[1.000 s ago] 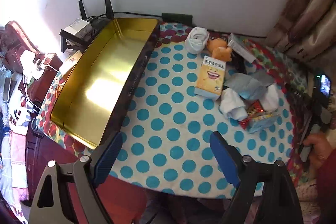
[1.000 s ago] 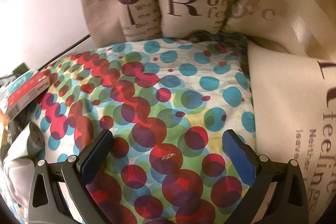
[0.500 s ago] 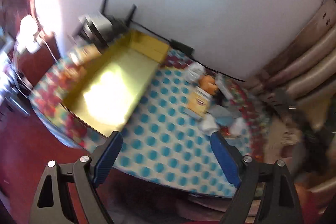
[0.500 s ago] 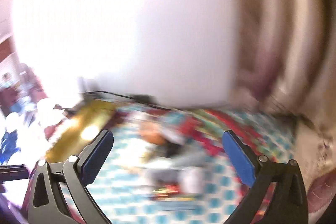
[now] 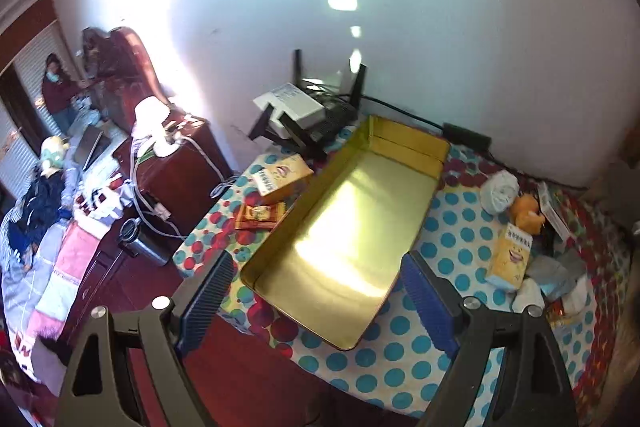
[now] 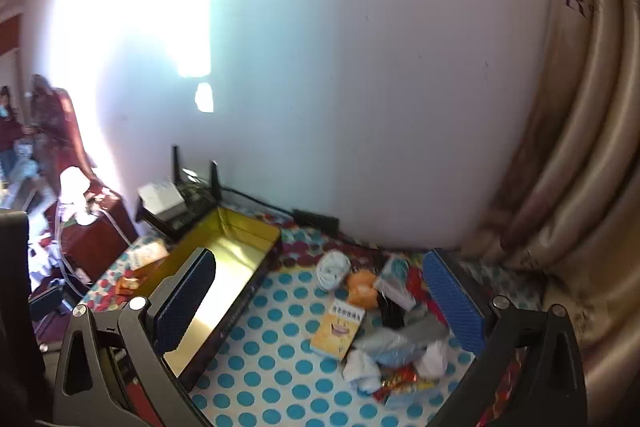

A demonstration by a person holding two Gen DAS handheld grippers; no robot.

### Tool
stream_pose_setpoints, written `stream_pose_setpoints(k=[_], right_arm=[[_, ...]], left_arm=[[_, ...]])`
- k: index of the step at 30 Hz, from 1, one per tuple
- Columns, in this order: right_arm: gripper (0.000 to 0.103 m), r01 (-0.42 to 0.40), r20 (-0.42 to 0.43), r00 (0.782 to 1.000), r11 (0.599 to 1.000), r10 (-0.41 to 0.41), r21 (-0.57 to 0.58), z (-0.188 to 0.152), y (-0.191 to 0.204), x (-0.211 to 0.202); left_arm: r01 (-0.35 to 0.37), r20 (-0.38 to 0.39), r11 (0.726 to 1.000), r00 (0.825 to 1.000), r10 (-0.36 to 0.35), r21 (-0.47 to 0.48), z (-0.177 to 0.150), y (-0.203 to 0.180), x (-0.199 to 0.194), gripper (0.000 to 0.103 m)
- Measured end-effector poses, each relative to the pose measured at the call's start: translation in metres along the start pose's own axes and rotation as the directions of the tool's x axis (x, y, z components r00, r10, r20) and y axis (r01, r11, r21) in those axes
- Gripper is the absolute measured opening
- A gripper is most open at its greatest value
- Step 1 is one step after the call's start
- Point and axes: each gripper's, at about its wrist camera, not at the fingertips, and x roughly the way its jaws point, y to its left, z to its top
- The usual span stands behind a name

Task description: Organize objects

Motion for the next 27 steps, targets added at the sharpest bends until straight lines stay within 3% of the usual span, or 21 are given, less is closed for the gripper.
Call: stream_pose_setpoints(k=[1, 4, 7, 15, 27], right_arm=[[0.103, 0.003, -0.049, 0.999, 1.0, -0.003, 0.003, -0.002, 0.006, 0.005], [0.103, -0.019, -0.085, 0.996, 1.0, 0.021, 0.025, -0.01, 0.012, 0.011], [0.103, 0.007, -0.08, 0.997, 1.0, -0.006, 0.007, -0.019, 0.02, 0.015], [0.102, 0.03, -0.052, 0.998, 0.998, -0.033, -0.055, -0.032, 0.048, 0.012], [0.102, 0.116, -0.013, 0.993, 0.993, -0.117, -0.038, -0.031, 0.055, 0.005]], left_arm=[[0.004, 0.009, 1.0, 1.0, -0.004, 0.014, 0.0, 0.0, 0.001, 0.088], [0.062, 0.001, 0.997, 0.998, -0.062, 0.036, -0.001, 0.003, 0.005, 0.088], [0.112, -0.015, 0.993, 0.994, -0.112, 0.046, -0.002, 0.005, 0.01, 0.088], [0.123, -0.02, 0.987, 0.992, -0.122, 0.106, -0.004, 0.008, 0.022, 0.088], [0.163, -0.01, 0.975, 0.987, -0.163, 0.15, 0.003, 0.016, 0.029, 0.088]])
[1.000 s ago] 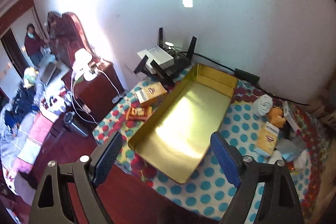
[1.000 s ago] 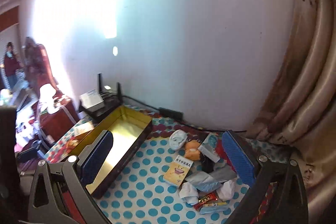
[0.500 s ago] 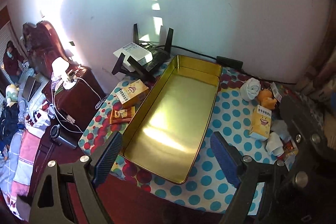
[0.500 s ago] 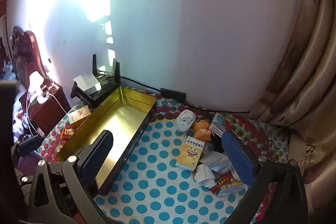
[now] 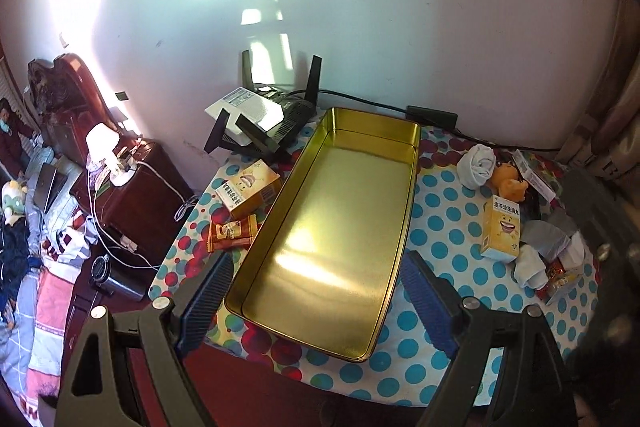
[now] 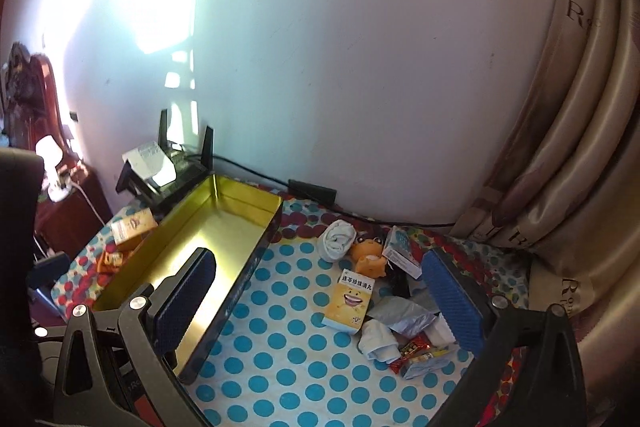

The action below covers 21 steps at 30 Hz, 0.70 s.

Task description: Organize objects

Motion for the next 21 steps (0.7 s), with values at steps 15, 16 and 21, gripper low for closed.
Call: stream_pose_setpoints(k=[15, 16, 21], right_arm=[[0.103, 0.006, -0.005, 1.0, 0.998, -0.006, 0.057, -0.004, -0.015, -0.003], [0.103, 0.009, -0.016, 1.0, 0.999, -0.009, 0.049, -0.006, -0.014, -0.001], [0.103, 0.019, -0.051, 0.999, 0.998, -0.016, 0.063, -0.015, -0.026, 0.005]], left_arm=[[0.019, -0.011, 1.0, 1.0, -0.019, 0.017, 0.004, -0.001, 0.011, 0.088], [0.028, -0.015, 0.999, 0.999, -0.028, 0.023, 0.003, -0.003, 0.013, 0.088], [0.065, -0.029, 0.994, 0.998, -0.062, 0.084, -0.001, -0.022, 0.018, 0.088]])
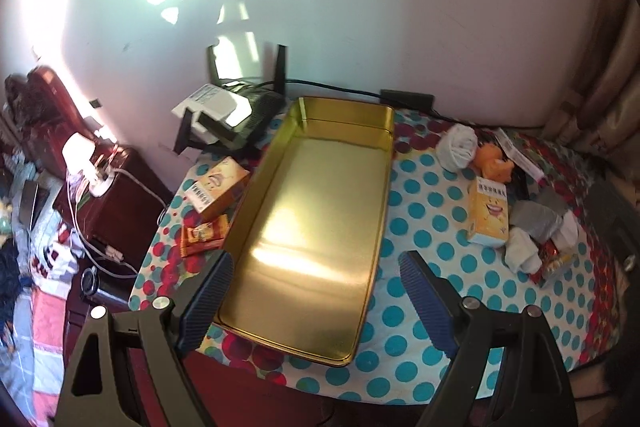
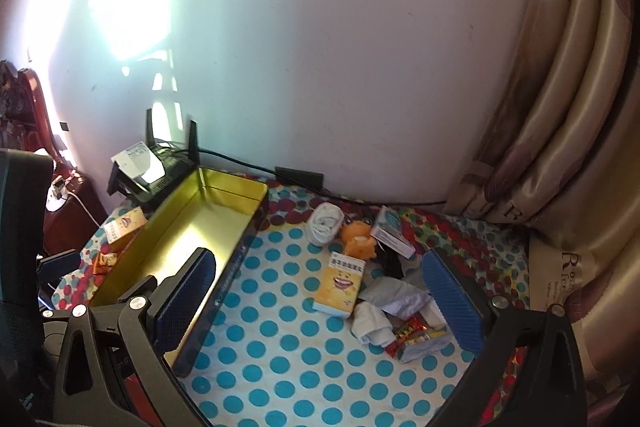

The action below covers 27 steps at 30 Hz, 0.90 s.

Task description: Organize objects

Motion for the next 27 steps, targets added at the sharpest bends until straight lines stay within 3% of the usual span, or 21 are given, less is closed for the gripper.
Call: stream_pose_setpoints(k=[3, 7, 14, 16, 19, 23, 24, 27], right_arm=[[0.103, 0.011, -0.023, 1.0, 0.998, -0.01, 0.054, -0.008, -0.025, 0.001], [0.103, 0.035, -0.141, 0.99, 0.984, -0.01, 0.174, -0.033, -0.081, 0.017], [0.103, 0.132, -0.295, 0.955, 0.911, -0.012, 0.39, -0.101, -0.183, 0.031], [0.103, 0.151, -0.3, 0.954, 0.899, -0.024, 0.41, -0.114, -0.201, 0.034], [0.103, 0.117, -0.321, 0.947, 0.898, 0.028, 0.424, -0.124, -0.221, 0.044], [0.103, 0.053, -0.353, 0.934, 0.952, 0.06, 0.301, -0.123, -0.222, 0.066], [0.102, 0.035, -0.372, 0.925, 0.959, 0.076, 0.282, -0.123, -0.221, 0.072], [0.073, -0.06, -0.42, 0.891, 0.963, 0.17, 0.263, -0.127, -0.216, 0.091]], left_arm=[[0.045, -0.011, 0.997, 0.999, -0.044, 0.059, -0.003, -0.02, 0.004, 0.088], [0.104, -0.064, 0.985, 0.993, -0.096, 0.14, -0.011, -0.054, 0.016, 0.088], [0.167, -0.124, 0.953, 0.982, -0.139, 0.254, -0.025, -0.111, 0.041, 0.088], [0.191, -0.153, 0.947, 0.976, -0.155, 0.26, -0.025, -0.124, 0.048, 0.088], [0.228, -0.206, 0.951, 0.961, -0.185, 0.211, -0.021, -0.137, 0.061, 0.088], [0.232, -0.244, 0.95, 0.953, -0.179, 0.21, -0.022, -0.153, 0.072, 0.088], [0.222, -0.251, 0.951, 0.954, -0.166, 0.215, -0.024, -0.156, 0.073, 0.088], [0.205, -0.27, 0.957, 0.952, -0.146, 0.205, -0.029, -0.157, 0.077, 0.088]])
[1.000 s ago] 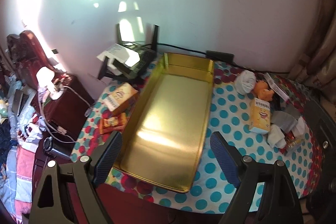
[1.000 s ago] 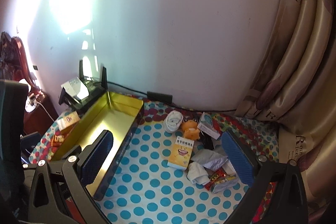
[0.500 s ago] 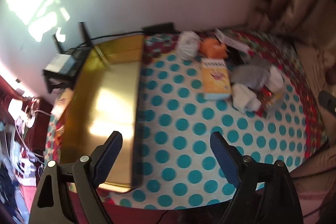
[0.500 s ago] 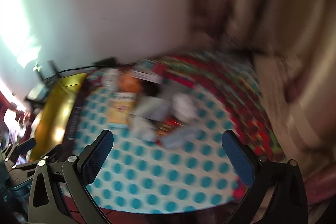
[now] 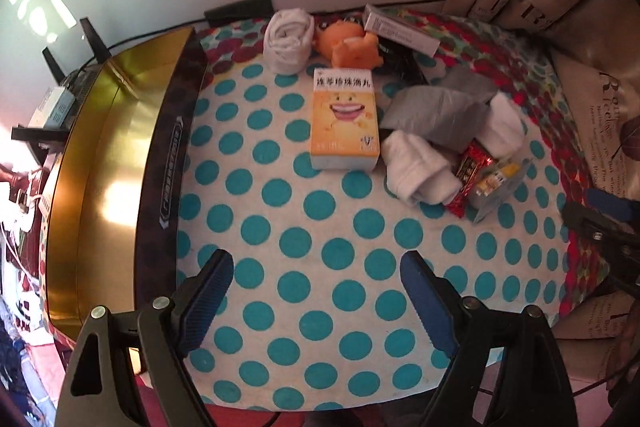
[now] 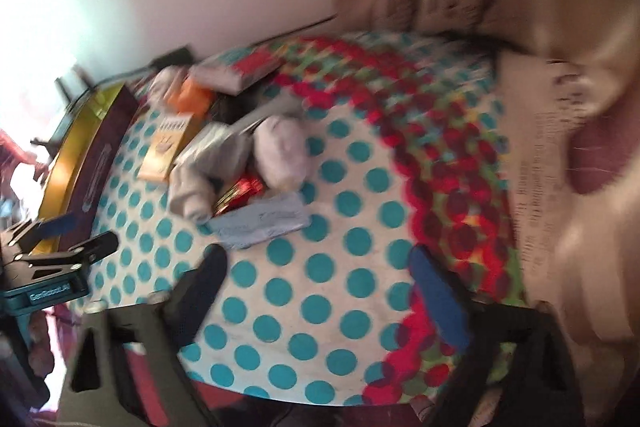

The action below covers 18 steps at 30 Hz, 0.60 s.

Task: Organize objects
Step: 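Lower the right tool onto the silver pill blister pack and close it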

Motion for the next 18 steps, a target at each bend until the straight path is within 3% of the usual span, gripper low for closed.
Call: stream_pose_setpoints(k=[1, 4, 7, 11, 13, 15, 16, 18], right_arm=[[0.066, -0.03, -0.035, 0.999, 0.999, 0.029, -0.019, 0.001, 0.002, 0.009], [0.061, -0.092, -0.088, 0.992, 0.996, 0.09, -0.019, 0.003, 0.003, 0.025], [0.067, -0.144, -0.095, 0.985, 0.99, 0.143, -0.007, 0.007, 0.005, 0.027], [0.075, -0.264, -0.146, 0.955, 0.964, 0.257, -0.036, 0.018, 0.011, 0.033], [0.076, -0.363, -0.22, 0.92, 0.918, 0.326, -0.16, 0.027, 0.022, 0.035], [0.076, -0.405, -0.271, 0.903, 0.874, 0.334, -0.27, 0.036, 0.029, 0.036], [0.076, -0.457, -0.327, 0.877, 0.824, 0.353, -0.335, 0.04, 0.032, 0.038], [0.076, -0.486, -0.393, 0.859, 0.768, 0.329, -0.418, 0.043, 0.04, 0.044]], left_arm=[[-0.004, -0.009, 1.0, 1.0, 0.004, -0.008, -0.002, 0.001, 0.001, 0.088], [-0.016, -0.022, 0.999, 1.0, 0.016, -0.027, -0.007, 0.004, 0.002, 0.088], [-0.021, -0.035, 0.999, 0.999, 0.02, -0.035, -0.012, 0.006, 0.001, 0.088], [-0.025, -0.063, 0.999, 0.998, 0.023, -0.044, -0.016, 0.008, 0.002, 0.088], [-0.027, -0.064, 0.998, 0.998, 0.023, -0.058, -0.02, 0.01, 0.001, 0.088], [-0.032, -0.069, 0.997, 0.997, 0.027, -0.073, -0.024, 0.012, 0.0, 0.088], [-0.03, -0.074, 0.996, 0.997, 0.024, -0.082, -0.026, 0.013, 0.0, 0.088], [-0.035, -0.082, 0.994, 0.996, 0.026, -0.1, -0.031, 0.015, -0.001, 0.088]])
